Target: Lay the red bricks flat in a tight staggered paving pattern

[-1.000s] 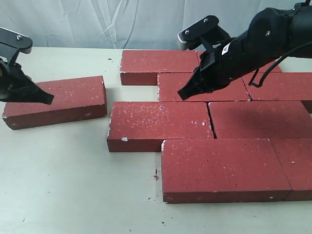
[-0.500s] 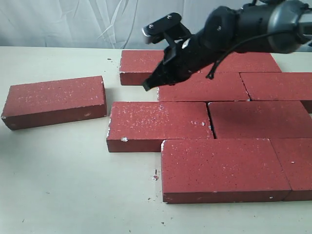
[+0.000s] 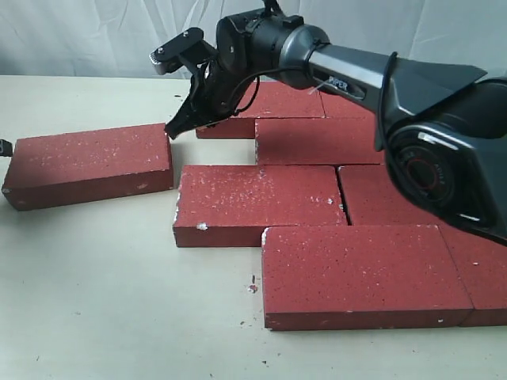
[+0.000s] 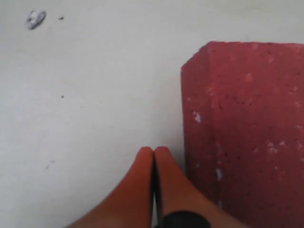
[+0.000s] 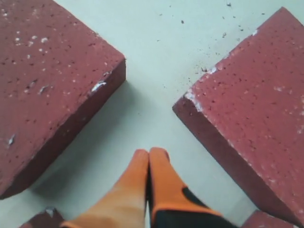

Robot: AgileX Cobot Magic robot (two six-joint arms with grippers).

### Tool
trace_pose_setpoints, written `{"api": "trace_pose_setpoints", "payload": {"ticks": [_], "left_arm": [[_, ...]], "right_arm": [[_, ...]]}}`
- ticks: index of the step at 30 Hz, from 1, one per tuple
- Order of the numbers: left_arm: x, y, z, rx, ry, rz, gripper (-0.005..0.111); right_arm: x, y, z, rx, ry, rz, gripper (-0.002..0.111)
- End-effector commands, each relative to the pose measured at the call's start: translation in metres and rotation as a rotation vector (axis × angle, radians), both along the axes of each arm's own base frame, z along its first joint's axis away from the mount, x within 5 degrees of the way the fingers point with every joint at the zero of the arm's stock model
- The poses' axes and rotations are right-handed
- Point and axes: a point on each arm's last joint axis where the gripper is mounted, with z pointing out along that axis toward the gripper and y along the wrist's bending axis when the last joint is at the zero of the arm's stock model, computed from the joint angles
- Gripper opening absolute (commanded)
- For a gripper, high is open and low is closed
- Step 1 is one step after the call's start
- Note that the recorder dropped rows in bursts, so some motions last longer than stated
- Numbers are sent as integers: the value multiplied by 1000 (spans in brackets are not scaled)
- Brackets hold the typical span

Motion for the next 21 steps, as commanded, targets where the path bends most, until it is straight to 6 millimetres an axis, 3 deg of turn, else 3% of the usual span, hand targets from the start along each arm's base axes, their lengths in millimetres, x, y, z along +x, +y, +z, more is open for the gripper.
{"api": "trace_pose_setpoints", "payload": {"ticks": [1, 6, 12, 21], "left_arm": [[4, 0, 2, -19, -39, -4, 0], [4, 0, 1, -28, -41, 8, 0], [13, -3, -14, -88, -6, -16, 0], [24, -36, -14, -73, -46, -129, 0]], "right_arm": [[4, 10, -16, 59, 50, -19, -1], [-1, 22, -29, 92, 64, -14, -1], [-9, 34, -33, 96, 64, 8, -1], [-12, 35, -34, 92, 77, 13, -1]]}}
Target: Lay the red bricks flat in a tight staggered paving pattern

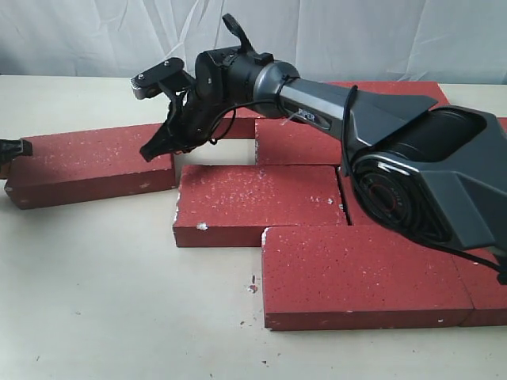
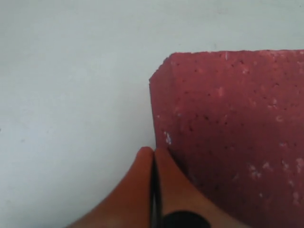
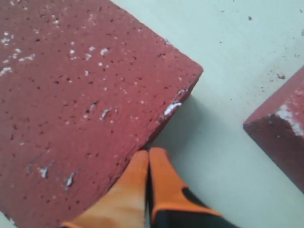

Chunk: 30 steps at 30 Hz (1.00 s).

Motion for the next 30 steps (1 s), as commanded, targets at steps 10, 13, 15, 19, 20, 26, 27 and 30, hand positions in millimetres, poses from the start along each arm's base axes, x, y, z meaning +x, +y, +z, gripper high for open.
{"api": "trace_pose_setpoints", "payload": {"ticks": [10, 13, 15, 19, 20, 26, 27, 30], "left_arm": [[16, -41, 5, 8, -92, -117, 0], [17, -44, 4, 11, -105, -133, 0], [18, -46, 3, 18, -110, -140, 0], [20, -45, 4, 18, -125, -126, 0], [20, -45, 4, 27, -128, -134, 0], [21, -41, 3, 67, -131, -108, 0], [21, -40, 3, 76, -130, -102, 0], [21, -35, 2, 120, -124, -70, 0]], "right_arm": [[-2, -2, 5, -32, 2, 15, -1], [-1, -5, 9, -55, -7, 20, -1], [-1, -5, 13, -54, -13, 21, -1], [-1, -5, 15, -54, -26, 22, -1], [-1, -5, 15, -54, -26, 22, -1], [-5, -8, 12, -93, 26, 32, -1], [-5, -8, 12, -97, 32, 34, -1], [-5, -8, 13, -90, 22, 32, -1]]}}
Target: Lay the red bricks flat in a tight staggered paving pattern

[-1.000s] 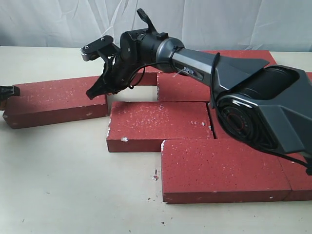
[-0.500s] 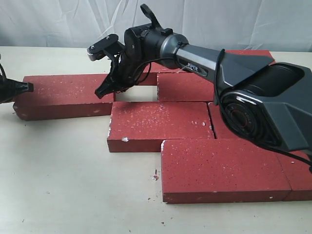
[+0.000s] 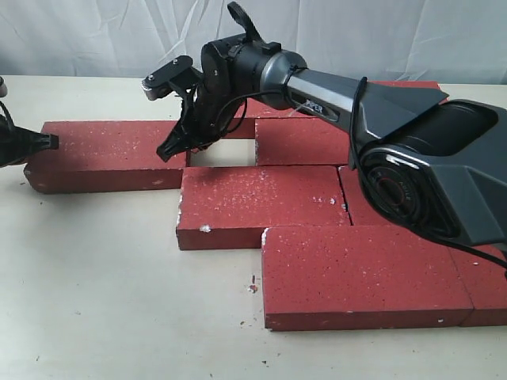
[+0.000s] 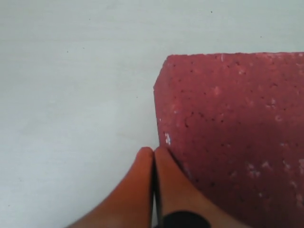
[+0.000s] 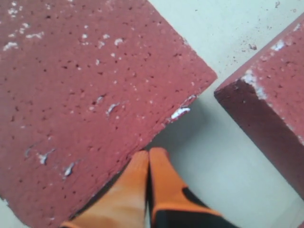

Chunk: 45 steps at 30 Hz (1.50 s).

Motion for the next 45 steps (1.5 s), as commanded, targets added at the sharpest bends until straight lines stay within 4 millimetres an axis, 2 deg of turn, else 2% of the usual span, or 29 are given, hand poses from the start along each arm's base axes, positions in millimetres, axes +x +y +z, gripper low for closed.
{"api": "trace_pose_setpoints", "payload": {"ticks": [1, 8, 17, 23, 27, 30, 38, 45], "left_arm": [[2, -4, -1, 18, -2, 16, 0], [3, -3, 0, 11, -4, 37, 0], [6, -6, 3, 0, -25, 5, 0], [14, -24, 11, -38, -99, -100, 0], [15, -32, 2, -25, -78, -132, 0], [15, -30, -7, -20, -57, -121, 0], [19, -21, -8, 58, -48, -67, 0], [23, -13, -5, 122, -48, -19, 0]], "right_arm": [[-4, 6, 8, 39, 4, 2, -1], [5, 10, 14, 102, -92, -12, -1], [7, 4, 12, 13, -138, 11, -1], [7, -1, 10, -50, -131, 6, -1], [5, -4, 8, -77, -104, 8, -1], [4, -4, 10, -81, -96, 8, -1], [0, -1, 26, -28, -81, -2, -1], [-5, 2, 22, 16, -11, -4, -1]]}}
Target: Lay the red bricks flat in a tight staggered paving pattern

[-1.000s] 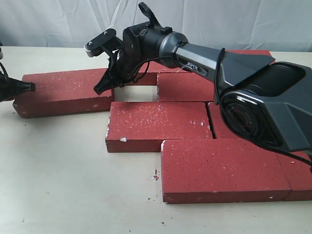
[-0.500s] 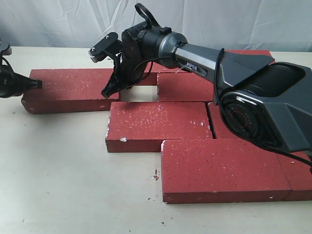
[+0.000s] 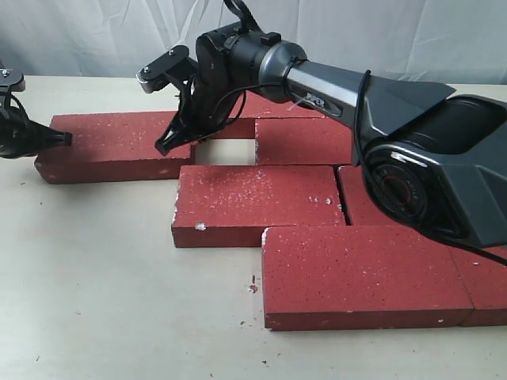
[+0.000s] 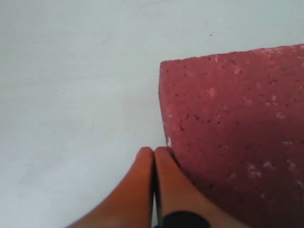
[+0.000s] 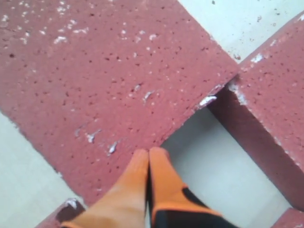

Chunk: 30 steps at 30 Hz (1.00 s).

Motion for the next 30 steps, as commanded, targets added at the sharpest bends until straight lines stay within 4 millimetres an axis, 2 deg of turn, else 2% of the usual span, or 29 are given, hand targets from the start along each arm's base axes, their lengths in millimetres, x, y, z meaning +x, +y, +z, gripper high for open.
{"api": "trace_pose_setpoints", "payload": {"ticks": [1, 7, 12, 24, 27, 30], "left_arm": [[3, -1, -1, 23, 3, 14, 0], [2, -1, -2, 46, 6, -15, 0], [3, -1, -1, 50, 5, -15, 0], [1, -18, 1, -64, -16, -182, 0], [1, -12, -1, 20, 1, -178, 0], [2, 0, -2, 87, 12, -68, 0]], "right_arm": [[-4, 4, 5, 29, 28, 21, -1], [-5, 2, 20, 21, -9, 30, -1], [2, -9, 33, -50, -91, 17, -1], [12, -28, 31, -105, -82, -43, -1], [13, -26, 30, -90, -84, -44, -1], [14, -23, 28, -53, -91, -46, -1]]}}
